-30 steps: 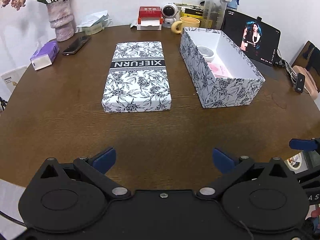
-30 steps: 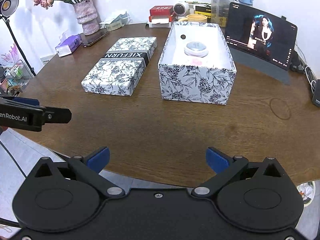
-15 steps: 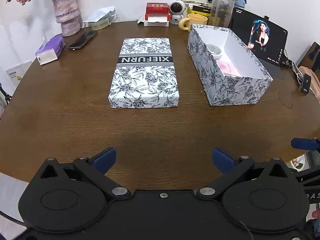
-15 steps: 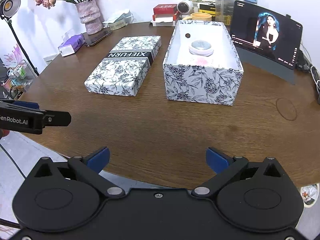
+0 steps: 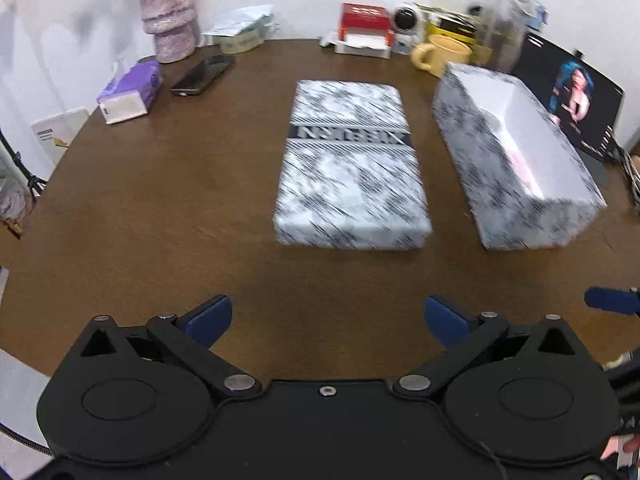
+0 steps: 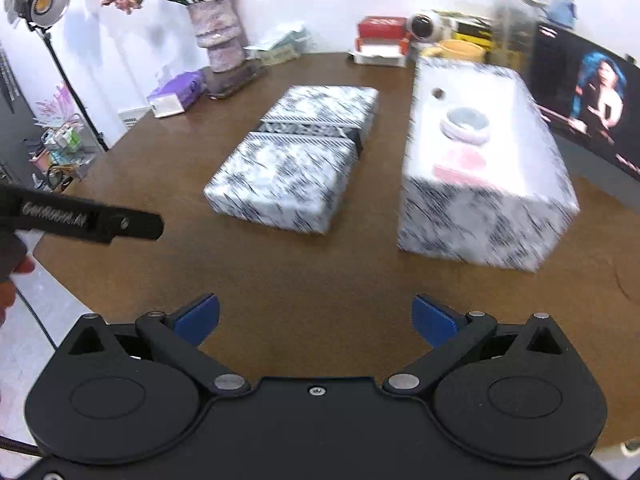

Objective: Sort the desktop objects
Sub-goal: 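Move both grippers back toward the XIEFURN-printed lid, then grasp the XIEFURN lid edges with the left gripper while the right gripper grasps too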

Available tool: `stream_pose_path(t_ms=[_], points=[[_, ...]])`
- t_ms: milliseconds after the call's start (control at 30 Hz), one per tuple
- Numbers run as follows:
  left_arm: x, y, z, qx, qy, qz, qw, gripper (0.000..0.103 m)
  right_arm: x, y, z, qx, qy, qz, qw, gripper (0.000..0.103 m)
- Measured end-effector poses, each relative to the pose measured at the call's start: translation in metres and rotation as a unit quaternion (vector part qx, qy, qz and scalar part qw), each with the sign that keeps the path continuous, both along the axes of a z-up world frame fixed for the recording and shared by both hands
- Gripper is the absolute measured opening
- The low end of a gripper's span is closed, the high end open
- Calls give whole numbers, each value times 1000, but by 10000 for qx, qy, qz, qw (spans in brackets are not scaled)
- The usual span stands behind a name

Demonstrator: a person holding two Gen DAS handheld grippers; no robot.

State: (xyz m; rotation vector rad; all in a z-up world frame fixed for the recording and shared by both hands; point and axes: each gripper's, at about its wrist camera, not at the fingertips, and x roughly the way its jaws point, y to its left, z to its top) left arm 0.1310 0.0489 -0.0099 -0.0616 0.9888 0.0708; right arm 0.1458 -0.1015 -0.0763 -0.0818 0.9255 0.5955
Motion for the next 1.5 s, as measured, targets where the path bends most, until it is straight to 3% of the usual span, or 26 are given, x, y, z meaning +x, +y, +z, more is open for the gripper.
stream_pose_path(t_ms=[133,333,467,733,1067,1500], points=[[31,26,5,-57,-53,73,9999,103,21,32,2,-64,-137,173,9997,103],[91,45,-2,-99,-12,19,9999,103,69,72,-9,-67,29,214,9997,103],[133,40,-15,-181,139,-72,9997,103,96,97,-22,-143,50,211,9997,103],[196,28,-49,-86,472,-471,9977,103,142,117,-53,-79,550,-181,9983,103],[234,21,-80,-174,677,-1016,9924,103,175,123,-79,-71,813,-534,9952,103],[249,13,-95,-500,834,-1147,9886,103,196,117,-97,216,1121,-701,9910,103]])
